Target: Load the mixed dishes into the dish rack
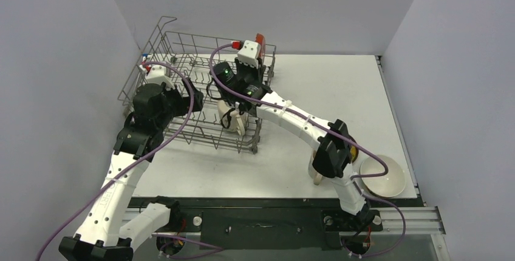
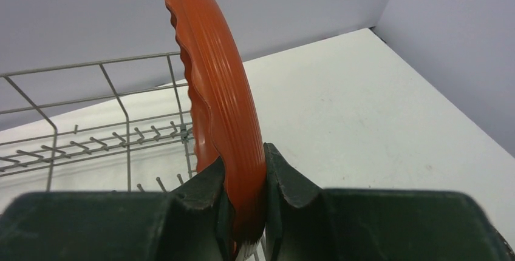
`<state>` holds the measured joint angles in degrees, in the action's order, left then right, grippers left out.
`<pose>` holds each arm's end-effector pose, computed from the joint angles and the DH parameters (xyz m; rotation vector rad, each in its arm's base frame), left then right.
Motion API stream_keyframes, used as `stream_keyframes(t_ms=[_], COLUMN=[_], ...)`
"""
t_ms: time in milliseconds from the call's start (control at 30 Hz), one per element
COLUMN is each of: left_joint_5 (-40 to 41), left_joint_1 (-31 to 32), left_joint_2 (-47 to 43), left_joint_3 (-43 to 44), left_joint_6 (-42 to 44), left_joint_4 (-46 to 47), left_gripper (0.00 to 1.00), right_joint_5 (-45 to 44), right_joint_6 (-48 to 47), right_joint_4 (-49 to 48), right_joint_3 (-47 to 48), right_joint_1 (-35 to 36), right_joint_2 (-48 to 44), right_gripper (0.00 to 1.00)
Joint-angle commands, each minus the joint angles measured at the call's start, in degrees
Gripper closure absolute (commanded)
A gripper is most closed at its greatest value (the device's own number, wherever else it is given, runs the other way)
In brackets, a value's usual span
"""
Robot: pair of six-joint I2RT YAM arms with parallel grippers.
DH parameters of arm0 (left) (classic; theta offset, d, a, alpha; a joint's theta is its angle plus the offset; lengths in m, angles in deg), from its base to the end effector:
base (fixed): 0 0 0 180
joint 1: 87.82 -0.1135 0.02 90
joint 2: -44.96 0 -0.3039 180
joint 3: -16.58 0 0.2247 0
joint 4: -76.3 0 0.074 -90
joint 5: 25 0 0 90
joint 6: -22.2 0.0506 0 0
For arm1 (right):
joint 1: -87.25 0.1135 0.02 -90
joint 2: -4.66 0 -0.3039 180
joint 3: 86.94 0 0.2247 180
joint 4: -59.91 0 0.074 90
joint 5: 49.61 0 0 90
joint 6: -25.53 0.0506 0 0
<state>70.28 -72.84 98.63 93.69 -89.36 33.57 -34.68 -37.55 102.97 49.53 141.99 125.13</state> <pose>0.1592 -0.0378 0.4066 -0.1729 1.9130 -0.3429 0.3099 0.3536 0.3978 0.3316 1.6632 -0.2780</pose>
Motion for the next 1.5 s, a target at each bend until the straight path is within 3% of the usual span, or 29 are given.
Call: stream_keyframes(t_ms=[0, 267, 500, 700, 967, 1033, 1167, 1233, 1300, 1467], left_joint_5=[1.4, 4.7, 12.9, 9.1, 8.3, 8.1, 7.8, 7.6, 7.2, 6.5], left_joint_1=[0.2, 0.1, -1.2, -2.3, -2.6, -2.6, -2.6, -2.7, -2.8, -3.1], left_joint_2=[-0.8, -0.7, -0.3, 0.0, 0.3, 0.4, 0.5, 0.7, 0.7, 1.1], left_joint_3=[0.4, 1.1, 1.6, 1.0, 0.9, 0.8, 0.8, 0.8, 0.8, 0.6], left_joint_6=[0.5, 0.0, -2.0, -2.4, -2.1, -2.0, -1.8, -1.9, -1.9, -1.9], left_joint_4=[1.2, -0.3, -2.2, -1.0, -0.9, -0.8, -0.9, -0.7, -0.7, -0.5], left_gripper=[0.03, 0.03, 0.04, 0.03, 0.04, 0.03, 0.03, 0.03, 0.03, 0.03], right_joint_5=[-3.8, -4.4, -1.7, 0.9, 2.6, 3.2, 5.6, 6.6, 7.1, 7.8], right_joint_6=[-8.8, -18.8, -19.2, -23.3, -24.9, -24.6, -23.6, -22.7, -22.0, -19.6], right_joint_4=[-6.4, -16.0, -18.4, -24.9, -26.0, -26.0, -24.8, -23.6, -22.6, -18.7], right_joint_3=[2.8, 6.0, 5.0, 3.6, 5.7, 5.6, 5.5, 5.4, 5.1, 4.0], right_joint_1=[-0.5, -1.4, -2.9, -3.3, -4.8, -5.1, -5.3, -5.3, -5.2, -5.0], right_joint_2=[2.7, 9.5, 11.5, 14.2, 18.2, 18.6, 18.6, 18.1, 17.3, 12.7], right_gripper=[1.0, 1.0, 1.0, 1.0, 1.0, 0.93, 0.6, 0.5, 0.44, 0.39])
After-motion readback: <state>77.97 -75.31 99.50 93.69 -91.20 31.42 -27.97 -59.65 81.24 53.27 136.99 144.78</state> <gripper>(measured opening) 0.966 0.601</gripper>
